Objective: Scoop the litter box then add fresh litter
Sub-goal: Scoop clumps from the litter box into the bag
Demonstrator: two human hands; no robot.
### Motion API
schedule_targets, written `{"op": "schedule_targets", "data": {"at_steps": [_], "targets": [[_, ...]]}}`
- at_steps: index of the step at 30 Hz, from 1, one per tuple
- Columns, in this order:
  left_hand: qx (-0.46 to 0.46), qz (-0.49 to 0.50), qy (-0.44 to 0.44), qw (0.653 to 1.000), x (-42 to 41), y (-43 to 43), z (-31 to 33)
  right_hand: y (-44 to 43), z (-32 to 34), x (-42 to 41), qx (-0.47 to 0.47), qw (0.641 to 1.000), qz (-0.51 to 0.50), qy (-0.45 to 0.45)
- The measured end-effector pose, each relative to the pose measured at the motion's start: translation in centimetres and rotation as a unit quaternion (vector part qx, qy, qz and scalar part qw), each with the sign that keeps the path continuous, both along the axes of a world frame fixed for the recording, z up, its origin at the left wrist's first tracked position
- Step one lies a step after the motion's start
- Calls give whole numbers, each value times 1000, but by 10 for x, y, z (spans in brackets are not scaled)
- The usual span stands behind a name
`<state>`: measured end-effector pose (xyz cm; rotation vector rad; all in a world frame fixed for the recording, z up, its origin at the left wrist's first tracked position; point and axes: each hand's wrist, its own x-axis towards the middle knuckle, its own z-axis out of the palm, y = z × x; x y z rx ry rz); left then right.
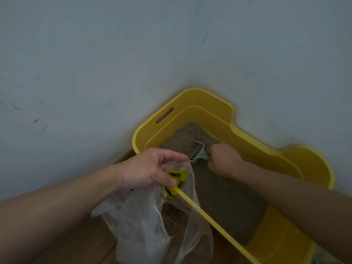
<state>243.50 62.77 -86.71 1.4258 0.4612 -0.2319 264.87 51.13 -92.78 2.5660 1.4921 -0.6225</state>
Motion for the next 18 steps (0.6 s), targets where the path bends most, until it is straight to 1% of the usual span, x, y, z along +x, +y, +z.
{"op": "schedule_targets", "data": {"at_steps": [3, 6, 11, 18], "targets": [[12, -4, 0, 1000, 0, 1, -3, 9, -6, -6, 3, 1000, -1, 6], [4, 2, -3, 1000, -1, 1, -4, 11, -12, -6, 13, 1000, -9, 15], [-13, 13, -4, 1000, -1, 0, -4, 4, -18, -3, 38, 999, -15, 27], [-6, 9, -13, 1000, -1, 0, -2, -12, -19, 4, 78, 996, -26, 37]]}}
